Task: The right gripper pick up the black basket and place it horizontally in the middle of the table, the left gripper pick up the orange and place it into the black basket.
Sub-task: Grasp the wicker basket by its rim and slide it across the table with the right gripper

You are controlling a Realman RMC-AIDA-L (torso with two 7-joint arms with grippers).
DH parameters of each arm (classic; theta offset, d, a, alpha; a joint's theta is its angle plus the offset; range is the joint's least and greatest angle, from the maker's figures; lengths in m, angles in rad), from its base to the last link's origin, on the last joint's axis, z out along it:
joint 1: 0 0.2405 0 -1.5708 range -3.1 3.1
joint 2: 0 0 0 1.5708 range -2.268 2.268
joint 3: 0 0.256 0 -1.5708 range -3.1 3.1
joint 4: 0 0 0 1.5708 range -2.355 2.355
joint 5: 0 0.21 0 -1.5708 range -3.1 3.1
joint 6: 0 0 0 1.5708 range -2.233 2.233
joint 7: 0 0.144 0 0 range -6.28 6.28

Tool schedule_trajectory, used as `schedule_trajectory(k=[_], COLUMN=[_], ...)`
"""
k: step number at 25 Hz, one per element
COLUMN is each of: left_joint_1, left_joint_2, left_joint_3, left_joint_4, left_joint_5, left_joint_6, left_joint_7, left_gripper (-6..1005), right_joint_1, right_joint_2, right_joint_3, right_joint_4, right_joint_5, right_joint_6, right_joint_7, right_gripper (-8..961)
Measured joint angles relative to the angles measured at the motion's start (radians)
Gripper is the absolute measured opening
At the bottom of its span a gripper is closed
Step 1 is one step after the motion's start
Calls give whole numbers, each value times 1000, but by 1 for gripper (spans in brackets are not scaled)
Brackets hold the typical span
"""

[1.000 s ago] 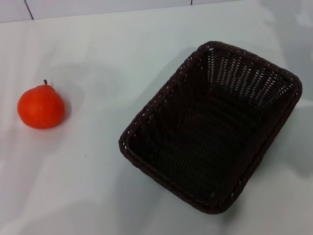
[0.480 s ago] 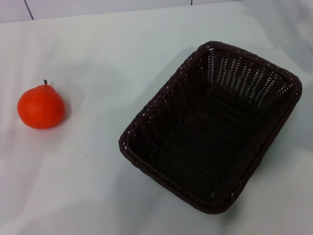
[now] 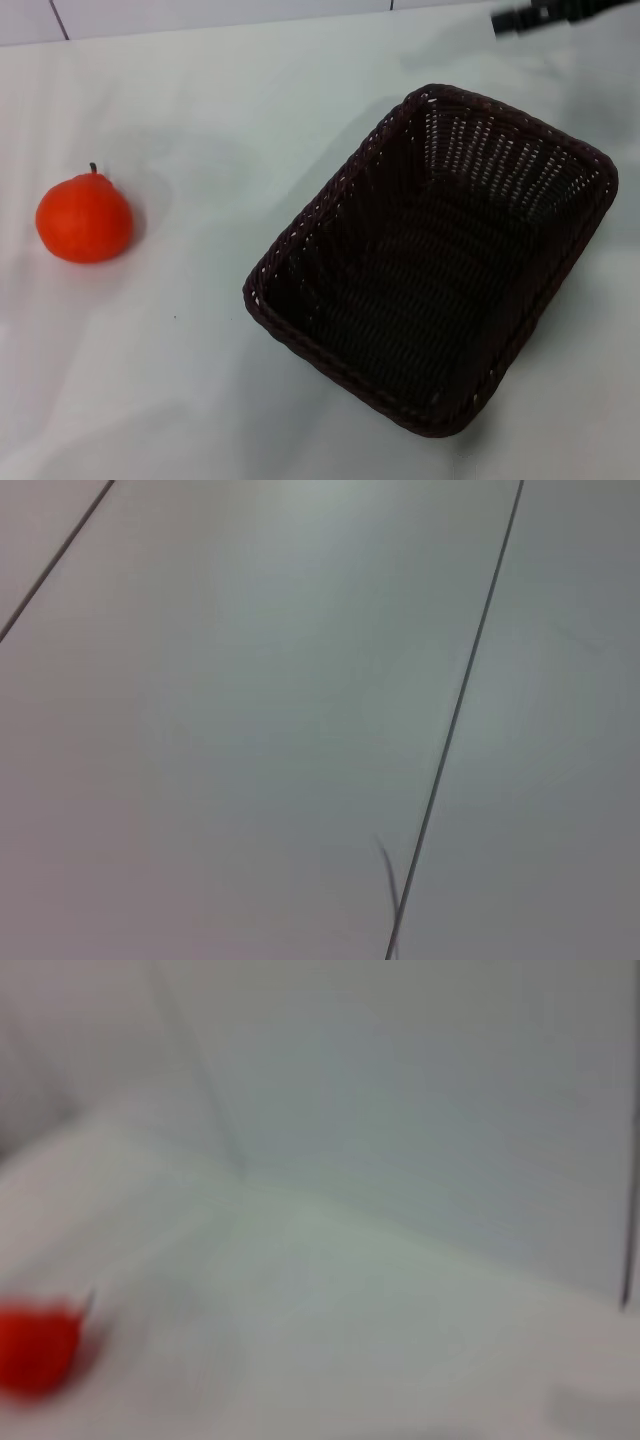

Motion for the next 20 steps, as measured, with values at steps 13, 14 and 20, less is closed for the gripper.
schedule_trajectory(k=[13,14,20], left_joint_1=[0,0,-3], left_joint_2=[0,0,-1], left_joint_3=[0,1,4], left_joint_4=[5,5,5], left_joint_5=[-2,-3,-5], left_joint_6=[16,16,16], left_joint_7=[0,0,0], left_gripper=[763,763,762], right_joint_1=[114,116,121], right_joint_2=[28,29,42], right_joint_3=[-39,-54,-130], right_joint_4=[-95,-81,18], right_joint_5=[-387,-390,-432], right_joint_6=[203,198,116], right_joint_7=[17,17,15], right_gripper=[913,913,913])
